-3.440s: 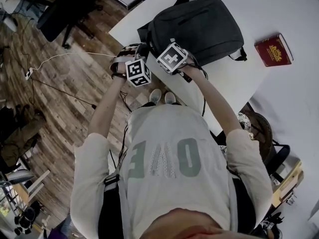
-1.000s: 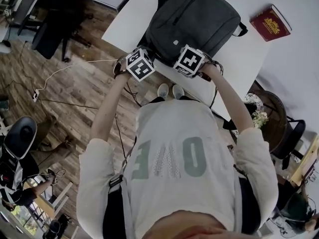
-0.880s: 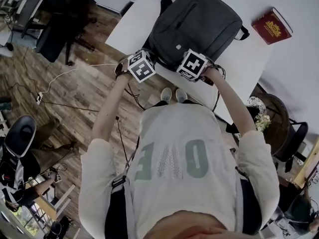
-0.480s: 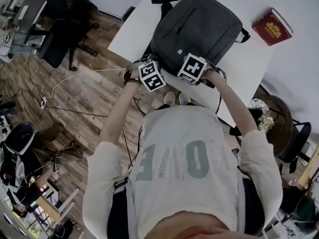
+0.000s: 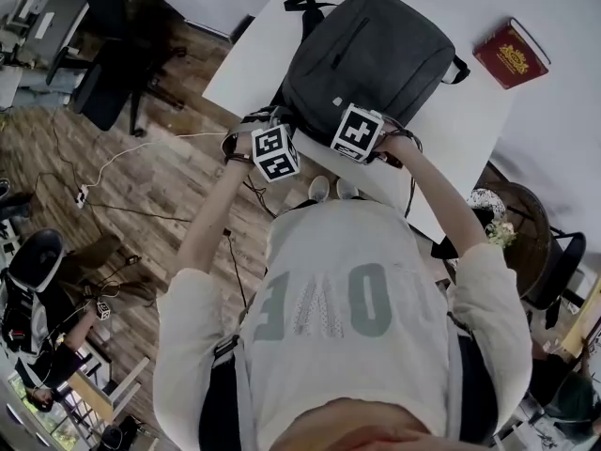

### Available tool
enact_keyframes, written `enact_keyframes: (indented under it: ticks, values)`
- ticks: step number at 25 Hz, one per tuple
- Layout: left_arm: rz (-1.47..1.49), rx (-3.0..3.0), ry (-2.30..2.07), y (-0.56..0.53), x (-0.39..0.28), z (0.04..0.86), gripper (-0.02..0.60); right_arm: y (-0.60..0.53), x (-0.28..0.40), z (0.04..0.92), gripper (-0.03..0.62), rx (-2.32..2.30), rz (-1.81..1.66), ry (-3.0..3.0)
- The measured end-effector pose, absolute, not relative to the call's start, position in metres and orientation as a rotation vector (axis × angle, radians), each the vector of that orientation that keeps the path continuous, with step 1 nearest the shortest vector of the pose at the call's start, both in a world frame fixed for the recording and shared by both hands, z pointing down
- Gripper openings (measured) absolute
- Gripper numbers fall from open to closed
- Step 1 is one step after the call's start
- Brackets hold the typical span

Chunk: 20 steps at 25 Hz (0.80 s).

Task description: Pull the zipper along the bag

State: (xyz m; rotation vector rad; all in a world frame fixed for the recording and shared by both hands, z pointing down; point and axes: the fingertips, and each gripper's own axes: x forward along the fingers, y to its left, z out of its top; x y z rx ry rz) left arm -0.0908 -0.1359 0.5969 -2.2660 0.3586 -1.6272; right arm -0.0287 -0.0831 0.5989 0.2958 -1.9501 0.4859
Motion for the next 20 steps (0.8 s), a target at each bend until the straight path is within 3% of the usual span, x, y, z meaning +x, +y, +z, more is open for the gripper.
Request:
enact_keyframes:
  ticks: [12, 20]
  values:
    - [-1.614, -2.227, 0.287, -0.153, -0.101, 0.588, 0.028, -0.078, -0.028, 0.592, 0.043, 0.247, 0.36, -1.899]
    - [-1.46, -2.505, 0.054, -0.098, -0.072, 0.579, 0.028, -0.043, 0.023, 0.599, 0.044, 0.183, 0.512, -1.808]
